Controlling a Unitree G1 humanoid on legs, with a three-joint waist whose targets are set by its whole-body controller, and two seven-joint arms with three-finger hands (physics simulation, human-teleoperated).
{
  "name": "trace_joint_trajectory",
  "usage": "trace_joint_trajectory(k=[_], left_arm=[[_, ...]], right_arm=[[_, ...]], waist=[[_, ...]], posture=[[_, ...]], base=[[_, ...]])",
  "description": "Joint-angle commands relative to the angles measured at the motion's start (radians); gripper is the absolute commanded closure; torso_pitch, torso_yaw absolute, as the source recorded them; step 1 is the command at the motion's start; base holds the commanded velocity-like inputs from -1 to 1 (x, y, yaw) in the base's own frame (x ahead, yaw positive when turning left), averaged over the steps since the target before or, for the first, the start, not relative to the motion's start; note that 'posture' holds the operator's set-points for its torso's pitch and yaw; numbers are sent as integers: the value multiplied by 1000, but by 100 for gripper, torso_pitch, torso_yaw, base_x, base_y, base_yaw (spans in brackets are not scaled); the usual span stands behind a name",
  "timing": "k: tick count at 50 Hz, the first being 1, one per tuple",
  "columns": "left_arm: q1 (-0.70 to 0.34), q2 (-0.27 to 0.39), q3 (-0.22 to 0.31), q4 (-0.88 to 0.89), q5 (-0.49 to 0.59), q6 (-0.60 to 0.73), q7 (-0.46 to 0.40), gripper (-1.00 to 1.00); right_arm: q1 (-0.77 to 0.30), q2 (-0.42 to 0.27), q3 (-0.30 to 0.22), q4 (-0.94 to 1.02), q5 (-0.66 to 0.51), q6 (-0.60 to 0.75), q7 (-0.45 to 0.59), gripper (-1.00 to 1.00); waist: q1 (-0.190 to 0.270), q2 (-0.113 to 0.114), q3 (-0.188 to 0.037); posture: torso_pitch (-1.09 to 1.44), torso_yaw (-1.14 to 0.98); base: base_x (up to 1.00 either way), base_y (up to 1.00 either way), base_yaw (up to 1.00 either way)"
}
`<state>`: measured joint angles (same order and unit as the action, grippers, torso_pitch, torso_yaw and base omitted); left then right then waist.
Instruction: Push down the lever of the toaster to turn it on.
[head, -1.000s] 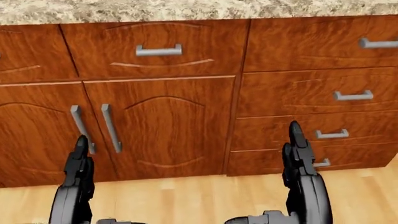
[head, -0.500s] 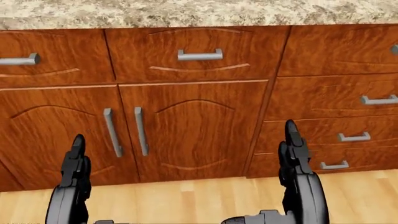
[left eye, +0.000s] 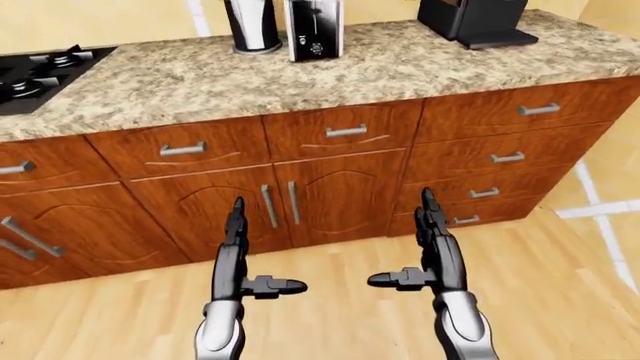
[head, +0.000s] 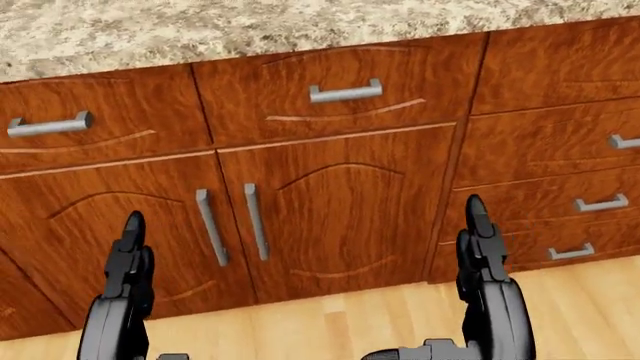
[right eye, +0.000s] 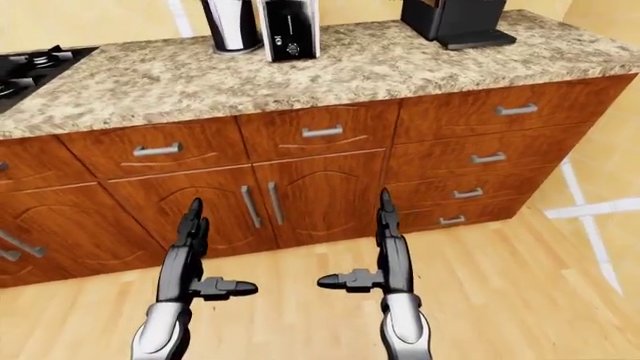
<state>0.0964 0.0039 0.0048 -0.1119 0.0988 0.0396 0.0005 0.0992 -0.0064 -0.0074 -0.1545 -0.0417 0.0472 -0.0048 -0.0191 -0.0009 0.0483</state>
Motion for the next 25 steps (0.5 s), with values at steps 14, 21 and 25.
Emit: trace_joint_trajectory(k=[14,21,25], left_arm=[[-73,18,21,-187,15,143,-7,-100],[-322,56,40,-366,39,508,-76,-100],[-467,92,63,-307,14,595,-75,-100]], right_arm=[[-37,3,-19,-171,16,131,-27,-100],[-232,-57,-91,-355,-7,491,-12,-100],[-349,-101,-153,-359,77,604,7,-100]], waist=[[22,33,-33],[39,16,-40],[50,-21,-32]], posture=[[0,0],[0,0],[0,0]], base=[[0,2,0],[0,0,0],[0,0,0]])
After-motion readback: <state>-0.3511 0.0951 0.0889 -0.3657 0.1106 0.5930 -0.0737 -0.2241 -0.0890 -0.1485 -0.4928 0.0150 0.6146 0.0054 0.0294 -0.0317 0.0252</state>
